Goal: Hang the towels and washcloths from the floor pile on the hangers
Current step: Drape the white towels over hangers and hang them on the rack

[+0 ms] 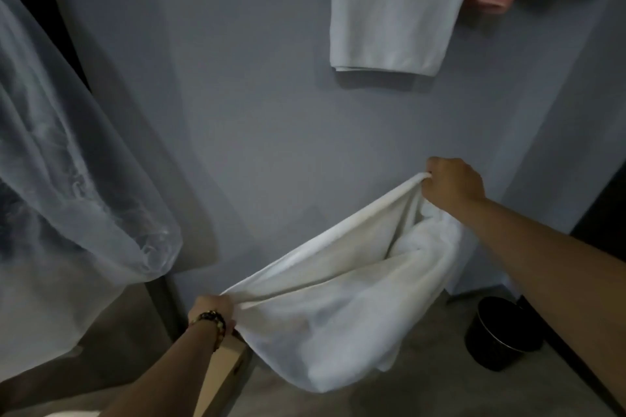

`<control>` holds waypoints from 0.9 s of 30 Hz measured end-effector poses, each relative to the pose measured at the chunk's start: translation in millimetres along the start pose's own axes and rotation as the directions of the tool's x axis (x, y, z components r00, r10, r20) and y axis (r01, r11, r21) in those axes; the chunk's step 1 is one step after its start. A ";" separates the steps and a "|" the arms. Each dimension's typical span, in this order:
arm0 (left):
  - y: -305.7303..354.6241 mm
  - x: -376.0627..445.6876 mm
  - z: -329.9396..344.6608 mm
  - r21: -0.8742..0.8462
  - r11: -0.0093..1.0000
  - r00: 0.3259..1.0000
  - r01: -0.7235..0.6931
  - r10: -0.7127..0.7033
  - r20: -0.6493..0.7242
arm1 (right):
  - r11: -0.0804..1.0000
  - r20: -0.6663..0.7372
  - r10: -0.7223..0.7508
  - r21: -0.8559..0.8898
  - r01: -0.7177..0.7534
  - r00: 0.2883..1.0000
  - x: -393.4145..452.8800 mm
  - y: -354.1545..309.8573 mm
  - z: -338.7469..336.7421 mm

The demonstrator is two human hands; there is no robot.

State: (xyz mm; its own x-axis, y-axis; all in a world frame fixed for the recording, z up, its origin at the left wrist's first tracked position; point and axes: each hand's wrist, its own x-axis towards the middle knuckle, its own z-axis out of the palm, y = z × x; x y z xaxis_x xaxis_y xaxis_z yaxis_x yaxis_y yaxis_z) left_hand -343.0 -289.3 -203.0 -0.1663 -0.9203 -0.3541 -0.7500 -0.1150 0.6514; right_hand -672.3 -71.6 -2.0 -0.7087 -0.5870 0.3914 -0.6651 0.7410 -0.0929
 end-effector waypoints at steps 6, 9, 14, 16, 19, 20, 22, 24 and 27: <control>46.7 17.2 16.1 -0.143 0.990 0.995 -0.015 0.028 0.092 | 0.974 0.105 0.081 0.204 -0.101 0.991 16.1 34.2 34.2; 53.7 50.6 16.5 -0.189 0.982 0.996 -0.015 0.032 0.087 | 0.934 0.090 0.127 0.325 -0.149 0.988 24.9 57.5 45.5; 45.4 82.2 0.6 0.059 0.993 0.992 0.099 -0.094 -0.083 | 0.880 0.022 0.217 0.429 -0.205 0.976 37.8 92.0 57.2; 43.4 84.8 -2.2 0.168 0.980 0.989 0.111 -0.091 -0.119 | 0.874 -0.035 0.224 0.449 -0.185 0.974 43.8 88.5 59.7; 49.5 83.7 8.3 0.362 0.932 1.000 -0.002 0.003 -0.004 | 0.849 -0.104 0.195 0.516 -0.114 0.975 54.2 61.0 57.8; 59.8 78.3 14.4 0.376 0.923 0.995 -0.077 0.046 0.092 | 0.834 -0.121 0.170 0.546 -0.077 0.978 56.2 46.2 55.1; 93.8 50.2 23.9 0.069 0.996 0.970 -0.047 0.029 0.242 | 0.787 -0.153 0.107 0.617 0.011 0.982 56.7 11.4 46.6; 129.6 18.5 32.4 -0.350 0.937 0.931 -0.012 0.138 0.337 | 0.712 -0.125 0.048 0.700 0.054 0.991 53.5 -23.0 37.2; 180.2 -32.8 43.3 -0.531 0.775 0.746 -0.341 0.567 0.349 | 0.602 -0.006 -0.055 0.798 0.038 0.998 47.4 -61.1 24.6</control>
State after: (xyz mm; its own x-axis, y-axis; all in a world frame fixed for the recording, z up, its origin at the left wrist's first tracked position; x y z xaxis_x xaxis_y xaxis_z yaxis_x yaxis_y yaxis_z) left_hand -500.4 -263.6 -103.0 -0.7729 -0.6214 -0.1286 -0.1846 0.0262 0.9825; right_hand -671.0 -152.8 -0.3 -0.6699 -0.6247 0.4012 -0.6147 0.1635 -0.7716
